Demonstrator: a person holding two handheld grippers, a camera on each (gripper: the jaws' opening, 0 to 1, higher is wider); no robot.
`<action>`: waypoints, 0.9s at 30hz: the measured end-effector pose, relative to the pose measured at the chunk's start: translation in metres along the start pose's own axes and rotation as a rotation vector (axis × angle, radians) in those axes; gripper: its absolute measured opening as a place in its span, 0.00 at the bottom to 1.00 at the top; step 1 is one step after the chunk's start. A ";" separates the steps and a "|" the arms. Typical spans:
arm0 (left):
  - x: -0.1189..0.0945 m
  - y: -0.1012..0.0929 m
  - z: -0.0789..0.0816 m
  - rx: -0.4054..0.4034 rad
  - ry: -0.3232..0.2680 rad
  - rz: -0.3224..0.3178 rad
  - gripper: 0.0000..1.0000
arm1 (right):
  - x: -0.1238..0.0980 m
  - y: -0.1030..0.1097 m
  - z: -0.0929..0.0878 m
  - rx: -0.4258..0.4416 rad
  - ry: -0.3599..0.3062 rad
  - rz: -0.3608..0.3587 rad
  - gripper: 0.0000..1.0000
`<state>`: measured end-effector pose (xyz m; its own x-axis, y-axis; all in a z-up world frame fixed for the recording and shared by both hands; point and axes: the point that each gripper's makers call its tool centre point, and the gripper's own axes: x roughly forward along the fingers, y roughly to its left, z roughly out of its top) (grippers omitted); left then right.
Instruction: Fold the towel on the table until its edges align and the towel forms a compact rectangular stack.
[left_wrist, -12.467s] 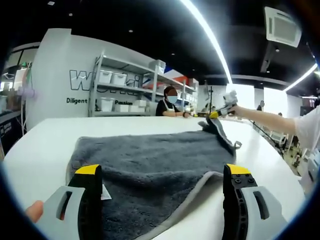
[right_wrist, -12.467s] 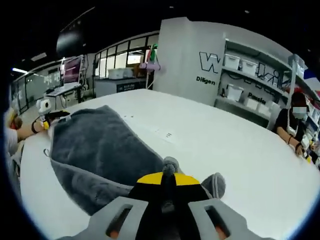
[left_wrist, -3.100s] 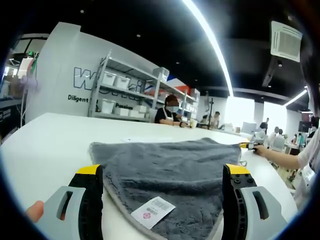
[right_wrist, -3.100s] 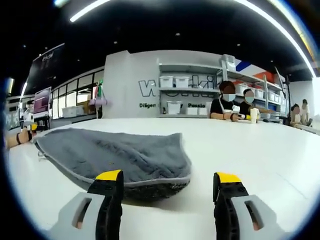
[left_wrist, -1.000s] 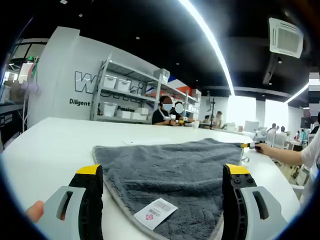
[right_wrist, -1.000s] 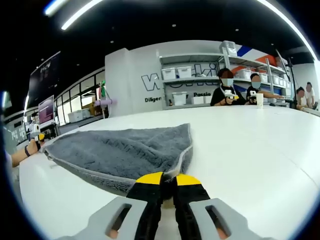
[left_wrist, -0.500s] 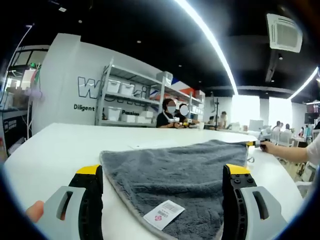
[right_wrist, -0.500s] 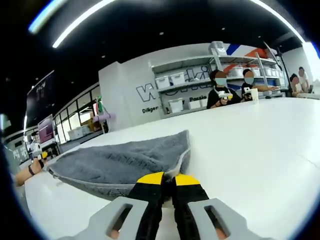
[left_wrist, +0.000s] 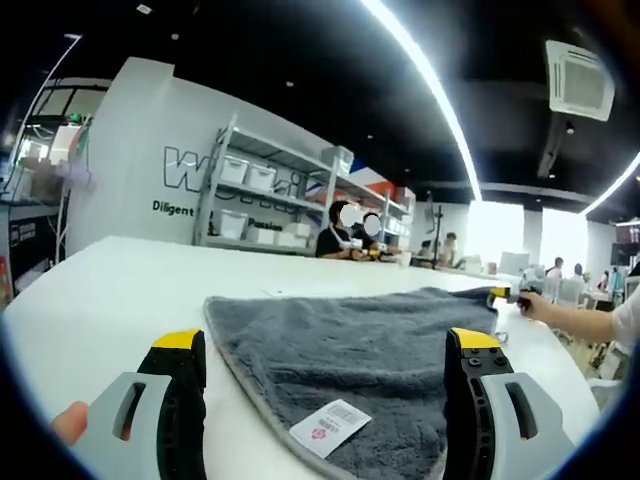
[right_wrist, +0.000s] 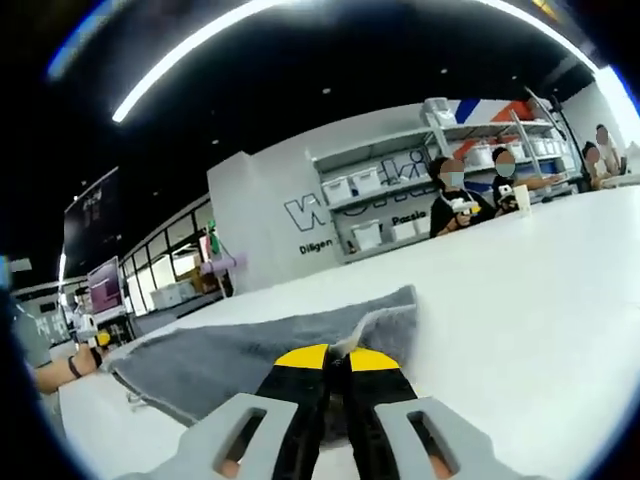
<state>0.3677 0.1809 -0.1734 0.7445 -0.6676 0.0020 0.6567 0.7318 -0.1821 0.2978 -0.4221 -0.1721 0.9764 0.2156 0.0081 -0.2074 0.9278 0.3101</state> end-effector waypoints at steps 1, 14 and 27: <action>0.000 0.001 -0.001 -0.003 0.003 0.005 0.98 | 0.003 0.008 0.002 -0.005 -0.005 0.018 0.01; 0.000 0.004 -0.002 -0.013 0.001 0.023 0.98 | 0.038 0.095 -0.006 -0.029 0.079 0.132 0.00; 0.000 0.006 -0.002 -0.039 -0.001 0.022 0.97 | 0.057 0.131 -0.015 -0.054 0.123 0.202 0.00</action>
<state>0.3714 0.1854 -0.1768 0.7588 -0.6514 -0.0017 0.6351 0.7404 -0.2201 0.3257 -0.2835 -0.1452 0.9011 0.4306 -0.0520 -0.4037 0.8765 0.2623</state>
